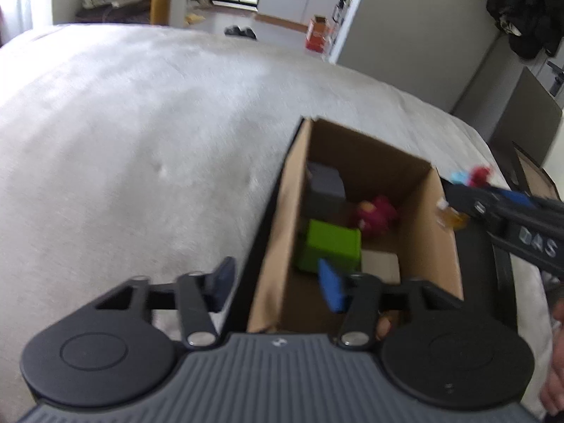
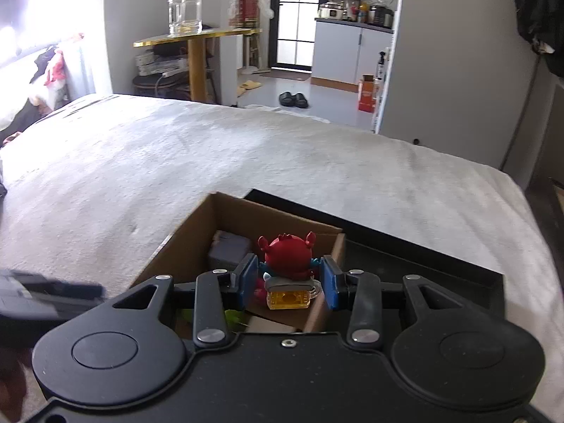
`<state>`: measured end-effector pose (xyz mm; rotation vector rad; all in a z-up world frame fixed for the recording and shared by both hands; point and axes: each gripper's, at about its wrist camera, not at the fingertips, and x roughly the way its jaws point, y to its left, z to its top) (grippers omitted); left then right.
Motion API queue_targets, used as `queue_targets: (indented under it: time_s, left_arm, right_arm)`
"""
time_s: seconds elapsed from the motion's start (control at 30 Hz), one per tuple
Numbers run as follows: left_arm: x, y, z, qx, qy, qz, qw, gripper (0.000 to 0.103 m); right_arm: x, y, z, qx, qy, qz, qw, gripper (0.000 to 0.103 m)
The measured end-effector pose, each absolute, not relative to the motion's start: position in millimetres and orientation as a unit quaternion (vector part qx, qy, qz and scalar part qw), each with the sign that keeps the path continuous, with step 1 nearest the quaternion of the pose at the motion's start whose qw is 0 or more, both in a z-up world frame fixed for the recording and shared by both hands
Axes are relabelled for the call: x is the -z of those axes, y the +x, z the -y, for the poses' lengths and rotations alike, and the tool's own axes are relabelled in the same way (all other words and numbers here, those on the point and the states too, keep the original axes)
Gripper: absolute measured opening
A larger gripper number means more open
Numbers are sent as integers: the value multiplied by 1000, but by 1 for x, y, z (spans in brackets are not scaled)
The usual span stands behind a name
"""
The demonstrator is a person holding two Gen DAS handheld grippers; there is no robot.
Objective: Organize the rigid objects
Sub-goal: 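Carry the blue-and-red figure over the box and open the right gripper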
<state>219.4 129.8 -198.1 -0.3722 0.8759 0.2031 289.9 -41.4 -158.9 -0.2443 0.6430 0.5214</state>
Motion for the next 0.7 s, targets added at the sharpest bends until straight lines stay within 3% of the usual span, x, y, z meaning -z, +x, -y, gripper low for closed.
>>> queue_targets:
  time_s: [0.07, 0.23, 0.6, 0.7]
  left_arm:
    - [203, 220, -129, -94, -182, -426, 881, 21]
    - [209, 218, -133, -97, -187, -424, 881, 13]
    - [209, 218, -137, -93, -207, -424, 877, 14]
    - [209, 218, -137, -94, -206, -425, 876, 14]
  right_arm:
    - [162, 291, 33, -260, -113, -316, 905, 38]
    - [168, 295, 14, -275, -107, -320, 900, 39]
    - [178, 307, -7, -296, -98, -332, 890, 39]
    - [176, 307, -7, -303, -92, -328, 890, 49]
